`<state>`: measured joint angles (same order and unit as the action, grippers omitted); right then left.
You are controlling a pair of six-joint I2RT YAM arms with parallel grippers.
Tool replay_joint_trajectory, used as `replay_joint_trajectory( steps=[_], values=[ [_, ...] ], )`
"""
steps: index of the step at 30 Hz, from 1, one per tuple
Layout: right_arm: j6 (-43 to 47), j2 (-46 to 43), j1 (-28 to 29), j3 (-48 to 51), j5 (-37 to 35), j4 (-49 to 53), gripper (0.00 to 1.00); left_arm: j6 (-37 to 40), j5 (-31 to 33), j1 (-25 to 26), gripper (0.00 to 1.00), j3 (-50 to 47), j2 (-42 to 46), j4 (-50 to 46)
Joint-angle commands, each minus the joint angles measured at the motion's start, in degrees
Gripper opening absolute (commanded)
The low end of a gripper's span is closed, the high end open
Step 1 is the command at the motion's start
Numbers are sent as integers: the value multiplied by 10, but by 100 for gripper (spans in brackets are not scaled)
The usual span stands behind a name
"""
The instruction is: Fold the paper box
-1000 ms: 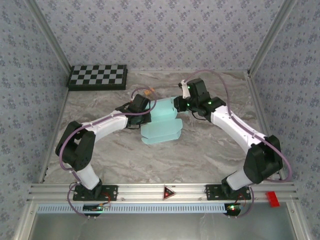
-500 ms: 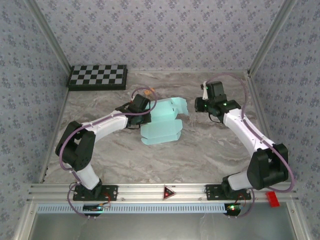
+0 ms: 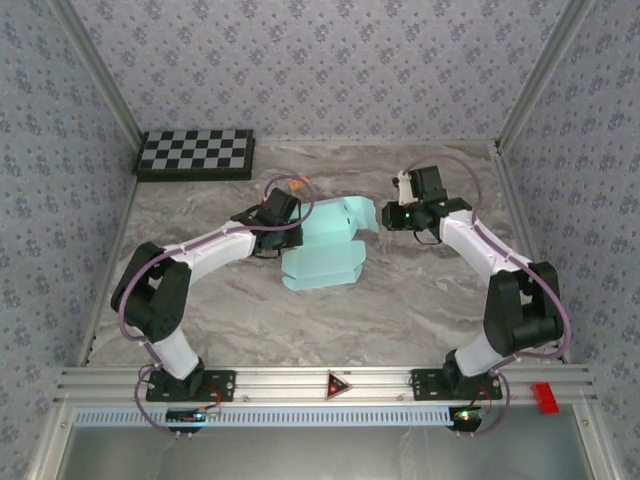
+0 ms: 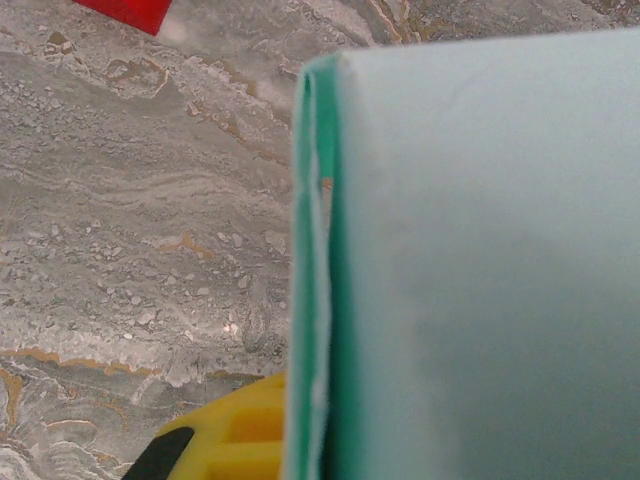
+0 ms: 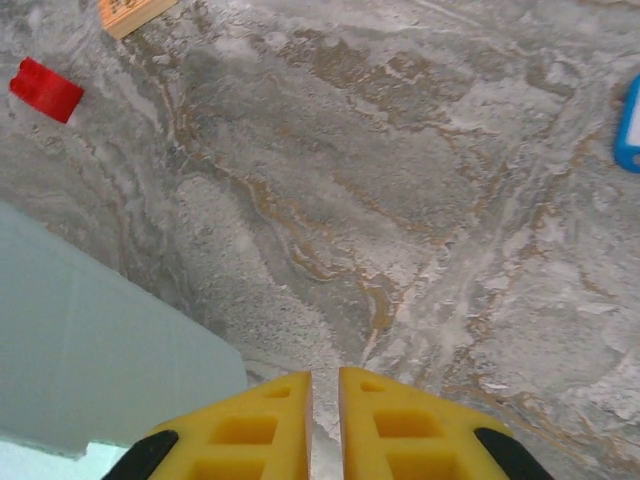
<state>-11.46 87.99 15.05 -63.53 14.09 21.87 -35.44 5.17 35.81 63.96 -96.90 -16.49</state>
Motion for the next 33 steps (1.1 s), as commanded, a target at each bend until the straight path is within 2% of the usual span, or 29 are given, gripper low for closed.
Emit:
replay_joint_trajectory(
  steps=[1, 15, 27, 33],
  values=[
    [19, 6, 8, -12, 50, -19, 18, 6, -10, 5, 0, 21, 0, 5],
    [54, 27, 37, -24, 120, -13, 23, 7, -21, 5, 0, 27, -10, 10],
    [70, 40, 58, -33, 139, -11, 26, 6, -23, 6, 0, 28, -13, 10],
    [76, 51, 66, -43, 140, -8, 32, 8, -25, 5, 0, 28, -11, 12]
  ],
)
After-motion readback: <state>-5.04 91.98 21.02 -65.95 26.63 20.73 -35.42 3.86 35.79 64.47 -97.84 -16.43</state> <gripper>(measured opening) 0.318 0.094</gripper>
